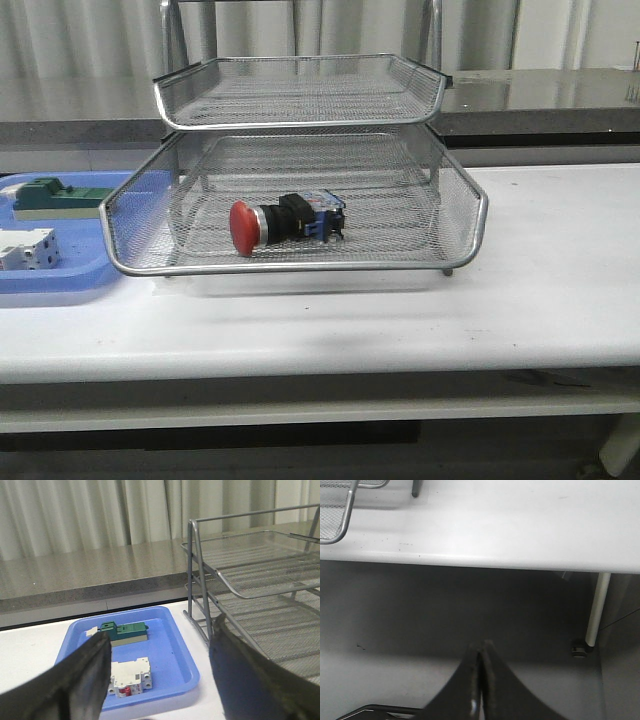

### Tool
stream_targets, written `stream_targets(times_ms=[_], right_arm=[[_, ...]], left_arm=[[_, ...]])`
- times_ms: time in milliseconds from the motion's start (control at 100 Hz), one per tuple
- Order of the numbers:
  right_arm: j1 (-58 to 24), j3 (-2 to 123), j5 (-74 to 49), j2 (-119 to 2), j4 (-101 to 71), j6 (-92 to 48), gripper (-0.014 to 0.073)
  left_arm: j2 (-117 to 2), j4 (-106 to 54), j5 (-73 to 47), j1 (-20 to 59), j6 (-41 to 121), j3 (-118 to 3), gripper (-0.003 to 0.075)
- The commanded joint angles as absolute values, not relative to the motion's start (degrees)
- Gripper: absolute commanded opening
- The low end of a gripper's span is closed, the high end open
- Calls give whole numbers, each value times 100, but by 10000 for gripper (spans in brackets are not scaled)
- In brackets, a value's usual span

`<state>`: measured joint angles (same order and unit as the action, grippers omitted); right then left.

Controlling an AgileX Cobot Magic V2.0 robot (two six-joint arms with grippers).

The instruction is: Place button on rack with both arms

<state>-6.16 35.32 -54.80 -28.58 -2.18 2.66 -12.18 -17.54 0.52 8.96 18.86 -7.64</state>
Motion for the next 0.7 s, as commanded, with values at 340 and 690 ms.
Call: stream_targets(times_ms=[340,690], right_arm=[[-614,3682,-5143,-2872,-164,256,-67],[-614,3682,-5143,-2872,-164,256,-67]], left_arm=[[-1257,-1852,936,883,1814,-822,165],[-1257,-1842,876,883,1824,-822,-20]])
